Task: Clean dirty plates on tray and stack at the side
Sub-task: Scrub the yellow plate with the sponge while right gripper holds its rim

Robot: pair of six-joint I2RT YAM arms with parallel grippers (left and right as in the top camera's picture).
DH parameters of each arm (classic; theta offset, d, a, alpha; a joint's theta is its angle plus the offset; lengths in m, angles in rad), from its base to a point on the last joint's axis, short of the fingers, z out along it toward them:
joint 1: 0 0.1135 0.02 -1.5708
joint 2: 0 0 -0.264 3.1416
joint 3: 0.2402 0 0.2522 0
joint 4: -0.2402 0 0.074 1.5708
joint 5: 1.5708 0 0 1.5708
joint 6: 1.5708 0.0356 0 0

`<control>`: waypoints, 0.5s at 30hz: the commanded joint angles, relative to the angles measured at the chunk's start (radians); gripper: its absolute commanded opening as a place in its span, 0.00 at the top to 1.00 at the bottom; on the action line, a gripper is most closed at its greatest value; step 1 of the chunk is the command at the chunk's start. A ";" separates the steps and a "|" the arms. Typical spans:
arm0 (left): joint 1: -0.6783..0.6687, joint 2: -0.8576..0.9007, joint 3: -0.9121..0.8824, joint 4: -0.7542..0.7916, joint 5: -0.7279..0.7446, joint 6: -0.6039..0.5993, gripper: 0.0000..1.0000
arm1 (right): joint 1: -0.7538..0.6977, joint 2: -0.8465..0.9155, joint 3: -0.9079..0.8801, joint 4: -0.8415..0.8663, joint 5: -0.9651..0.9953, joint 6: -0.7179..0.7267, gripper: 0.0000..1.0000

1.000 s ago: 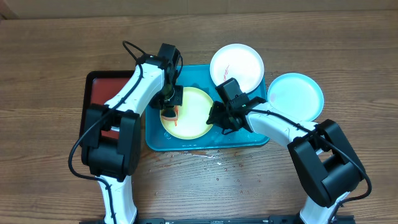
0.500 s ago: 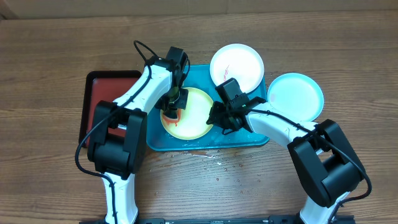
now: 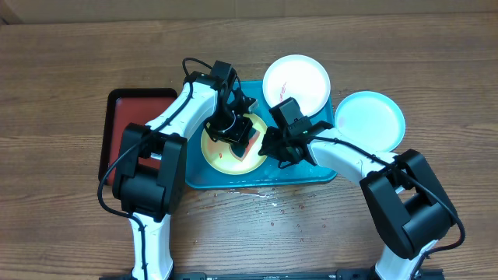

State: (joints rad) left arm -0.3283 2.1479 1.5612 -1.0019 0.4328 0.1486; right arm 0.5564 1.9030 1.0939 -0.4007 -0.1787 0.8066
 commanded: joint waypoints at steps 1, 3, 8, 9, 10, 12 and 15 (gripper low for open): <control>-0.008 0.023 0.060 -0.037 0.088 0.069 0.96 | -0.001 0.023 0.007 0.000 0.013 -0.004 0.96; 0.008 0.023 0.108 -0.079 0.088 0.069 0.96 | -0.001 0.023 0.007 -0.001 0.013 -0.003 0.96; 0.063 0.023 0.248 -0.189 0.038 0.031 0.96 | -0.001 0.023 0.007 0.000 0.013 -0.018 0.96; 0.087 0.023 0.305 -0.226 -0.067 -0.067 0.96 | -0.001 0.023 0.007 0.000 0.013 -0.018 0.96; 0.098 0.023 0.332 -0.244 -0.130 -0.128 0.96 | -0.001 0.023 0.007 0.000 0.013 -0.018 0.96; 0.124 0.023 0.386 -0.293 -0.258 -0.253 0.96 | -0.001 0.023 0.007 -0.001 0.013 -0.018 0.96; 0.154 0.023 0.444 -0.365 -0.364 -0.365 0.96 | -0.001 0.023 0.007 -0.001 0.013 -0.022 0.96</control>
State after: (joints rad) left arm -0.2108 2.1639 1.9324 -1.3144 0.2745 -0.0093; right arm 0.5560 1.9030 1.0939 -0.3969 -0.1787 0.7956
